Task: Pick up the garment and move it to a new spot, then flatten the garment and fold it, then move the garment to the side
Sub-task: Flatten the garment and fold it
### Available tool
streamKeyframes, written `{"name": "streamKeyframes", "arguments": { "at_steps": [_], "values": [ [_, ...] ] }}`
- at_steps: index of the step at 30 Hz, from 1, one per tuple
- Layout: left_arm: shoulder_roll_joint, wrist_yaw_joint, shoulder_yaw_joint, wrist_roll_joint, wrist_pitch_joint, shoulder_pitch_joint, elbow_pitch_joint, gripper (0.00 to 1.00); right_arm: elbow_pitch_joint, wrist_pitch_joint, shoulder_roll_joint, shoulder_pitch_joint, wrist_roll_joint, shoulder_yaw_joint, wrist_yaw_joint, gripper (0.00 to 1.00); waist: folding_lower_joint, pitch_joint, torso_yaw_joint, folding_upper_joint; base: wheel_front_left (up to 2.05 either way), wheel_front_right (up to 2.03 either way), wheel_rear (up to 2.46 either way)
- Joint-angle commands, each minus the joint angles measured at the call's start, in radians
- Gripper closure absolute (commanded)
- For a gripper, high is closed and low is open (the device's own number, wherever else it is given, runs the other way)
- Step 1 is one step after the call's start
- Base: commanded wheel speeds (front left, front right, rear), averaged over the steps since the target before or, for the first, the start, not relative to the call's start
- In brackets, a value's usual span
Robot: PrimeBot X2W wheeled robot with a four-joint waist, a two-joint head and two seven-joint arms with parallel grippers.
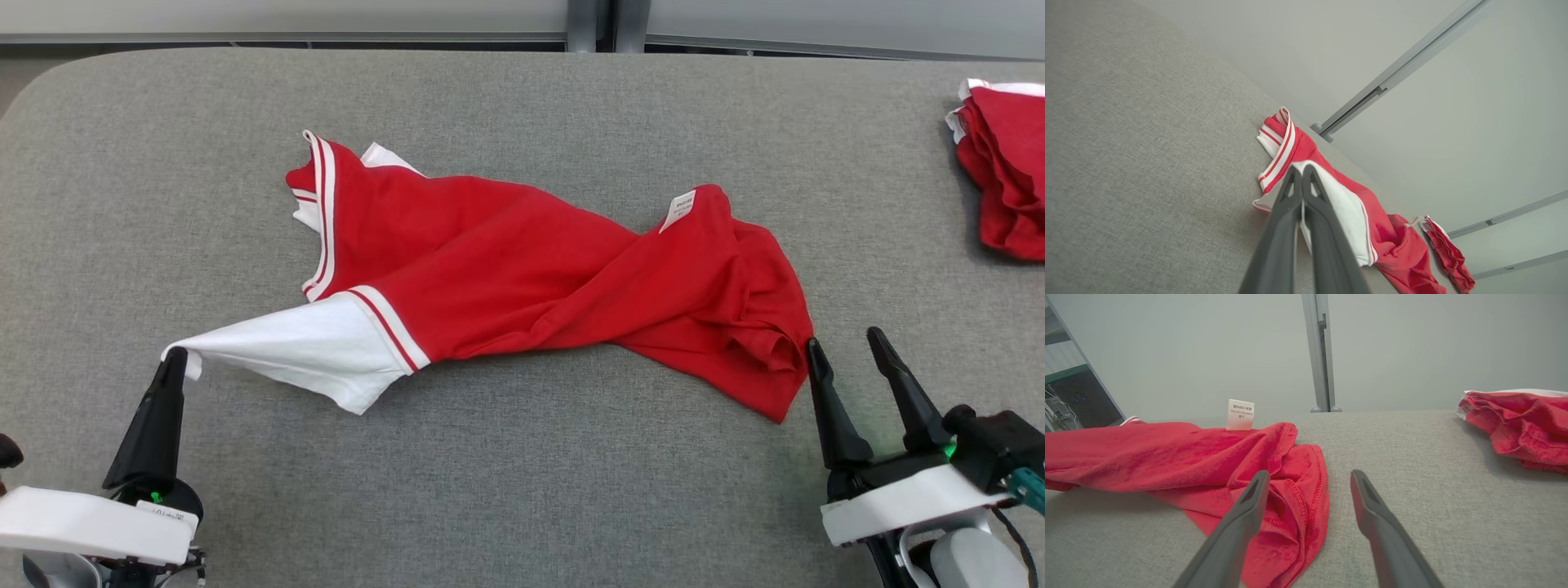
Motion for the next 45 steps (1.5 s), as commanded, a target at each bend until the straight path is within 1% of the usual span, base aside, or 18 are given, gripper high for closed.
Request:
{"name": "streamKeyframes", "arguments": {
  "at_steps": [1,3,5,7,10,13,15,18,24,26,31,32,33,34,35,36,41,45],
  "values": [
    [0.006,0.006,0.008,0.001,-0.004,0.004,0.004,1.0,0.009,-0.001,-0.021,-0.027,0.032,0.017,-0.002,0.0,0.0,0.002,0.0,0.0,0.0,0.0,0.0],
    [0.003,0.009,0.012,-0.006,-0.005,0.005,0.015,1.0,0.039,0.0,-0.06,-0.066,0.141,0.081,-0.002,0.0,0.0,0.01,0.006,0.0,0.0,0.0,0.0],
    [0.003,0.011,0.012,-0.006,-0.003,0.001,0.028,1.0,0.056,0.033,-0.119,-0.13,0.273,0.153,-0.002,0.0,0.0,0.019,0.014,0.0,0.0,0.0,0.0],
    [0.003,0.011,0.012,-0.006,-0.002,-0.007,0.041,1.0,0.05,0.12,-0.178,-0.204,0.422,0.218,-0.002,0.0,0.0,0.03,0.021,0.0,0.0,0.0,0.0],
    [0.0,0.003,0.009,-0.009,0.0,-0.025,0.059,1.0,0.045,0.287,-0.251,-0.305,0.652,0.25,-0.002,0.0,0.0,0.049,0.036,0.0,0.0,0.0,0.0],
    [-0.006,-0.006,-0.003,-0.006,-0.001,-0.044,0.08,1.0,0.053,0.452,-0.306,-0.404,0.806,0.273,-0.002,0.0,0.0,0.066,0.057,0.0,0.0,0.0,0.0],
    [-0.01,-0.012,-0.013,0.002,-0.003,-0.059,0.096,1.0,0.067,0.549,-0.321,-0.45,0.888,0.288,-0.001,0.0,0.0,0.074,0.072,0.0,0.0,0.0,0.0],
    [-0.02,-0.02,-0.03,0.006,-0.003,-0.081,0.117,1.0,0.097,0.674,-0.339,-0.506,0.98,0.301,-0.001,0.0,0.0,0.087,0.096,0.0,0.0,0.0,0.0],
    [-0.037,-0.038,-0.061,0.015,-0.002,-0.124,0.158,1.0,0.18,0.815,-0.348,-0.6,1.075,0.29,-0.001,0.0,0.0,0.129,0.142,0.0,0.0,0.0,0.0],
    [-0.04,-0.044,-0.068,0.019,-0.002,-0.135,0.169,1.0,0.194,0.841,-0.349,-0.614,1.094,0.287,-0.001,0.0,0.0,0.138,0.151,0.0,0.0,0.0,0.0],
    [-0.044,-0.05,-0.078,0.025,-0.004,-0.152,0.189,1.0,0.208,0.867,-0.36,-0.639,1.087,0.295,-0.001,0.0,0.0,0.148,0.162,0.0,0.0,0.0,0.0],
    [-0.046,-0.052,-0.081,0.026,-0.004,-0.155,0.193,1.0,0.21,0.874,-0.357,-0.639,1.093,0.296,-0.001,0.09,0.0,0.149,0.164,0.0,0.0,0.0,0.0],
    [-0.047,-0.054,-0.082,0.027,-0.004,-0.157,0.197,1.0,0.21,0.879,-0.353,-0.638,1.101,0.298,-0.001,0.51,0.0,0.149,0.166,0.0,0.0,0.0,0.0],
    [-0.047,-0.054,-0.083,0.027,-0.004,-0.16,0.2,1.0,0.206,0.884,-0.352,-0.638,1.105,0.299,-0.001,0.6,0.0,0.148,0.166,0.0,0.0,0.0,0.0],
    [-0.048,-0.055,-0.085,0.027,-0.004,-0.163,0.203,1.0,0.2,0.893,-0.353,-0.636,1.11,0.3,-0.001,0.89,0.0,0.147,0.166,0.0,0.0,0.0,0.0],
    [-0.048,-0.054,-0.085,0.027,-0.003,-0.164,0.205,1.0,0.191,0.898,-0.355,-0.634,1.112,0.303,-0.001,1.0,0.0,0.146,0.166,0.0,0.0,0.0,0.0],
    [-0.039,-0.055,-0.078,0.027,-0.003,-0.168,0.2,1.0,0.126,0.887,-0.379,-0.623,1.113,0.301,-0.001,1.0,0.0,0.125,0.151,0.0,0.0,0.0,0.0],
    [-0.039,-0.074,-0.056,-0.008,-0.002,-0.182,0.155,1.0,0.045,0.845,-0.411,-0.612,1.107,0.285,-0.001,1.0,0.0,0.1,0.131,0.0,0.0,0.0,0.0]
  ]
}}
